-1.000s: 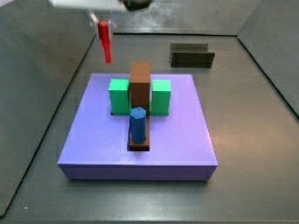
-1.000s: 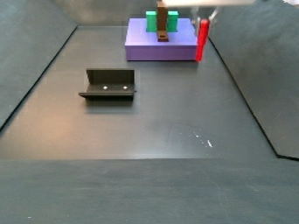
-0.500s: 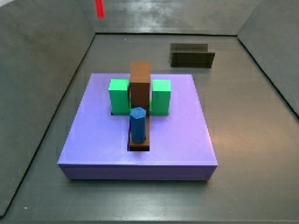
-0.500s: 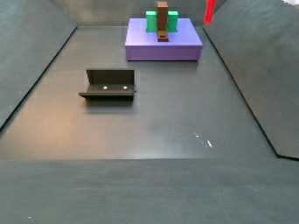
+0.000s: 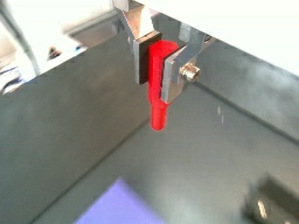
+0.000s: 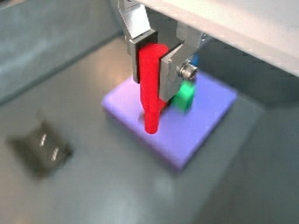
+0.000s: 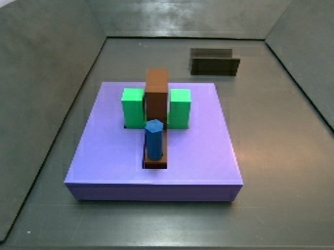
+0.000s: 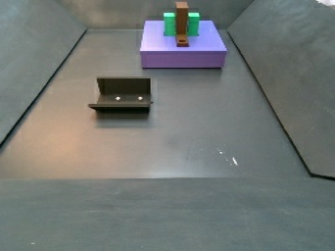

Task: Pick up the red object. Move up. Move to above the board. Insert the red object.
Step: Move to above the board, then insert the red object.

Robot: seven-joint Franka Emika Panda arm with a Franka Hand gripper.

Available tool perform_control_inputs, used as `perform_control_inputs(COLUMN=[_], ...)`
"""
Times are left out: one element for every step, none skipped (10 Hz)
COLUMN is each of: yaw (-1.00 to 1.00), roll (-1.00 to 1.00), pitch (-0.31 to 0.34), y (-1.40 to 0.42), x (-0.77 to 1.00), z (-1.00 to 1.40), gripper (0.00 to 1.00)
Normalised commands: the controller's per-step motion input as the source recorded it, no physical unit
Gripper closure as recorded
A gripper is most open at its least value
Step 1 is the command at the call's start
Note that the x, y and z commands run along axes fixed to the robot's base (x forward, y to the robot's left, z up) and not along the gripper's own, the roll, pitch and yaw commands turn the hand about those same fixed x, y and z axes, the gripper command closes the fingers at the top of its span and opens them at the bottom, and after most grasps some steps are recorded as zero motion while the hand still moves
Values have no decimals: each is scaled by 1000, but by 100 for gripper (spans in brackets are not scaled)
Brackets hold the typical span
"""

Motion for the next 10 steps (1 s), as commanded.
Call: perform_control_inputs(yaw=[10,2,9,11,4,0,0,0,0,-40], roll=[66,31,32,57,43,0,20,0,0,49], pitch=[242,253,229,180,105,0,0,-6,-104,-121], y=[-1400,-1400,-1400,-655,-173,0,0,0,34,329], x=[984,1035,1043,496,162,0,0,0,-63,-31], z=[275,302,366,167,52,-37,0,0,-337,-840], gripper=[100,100,100,100,100,100,100,100,100,100])
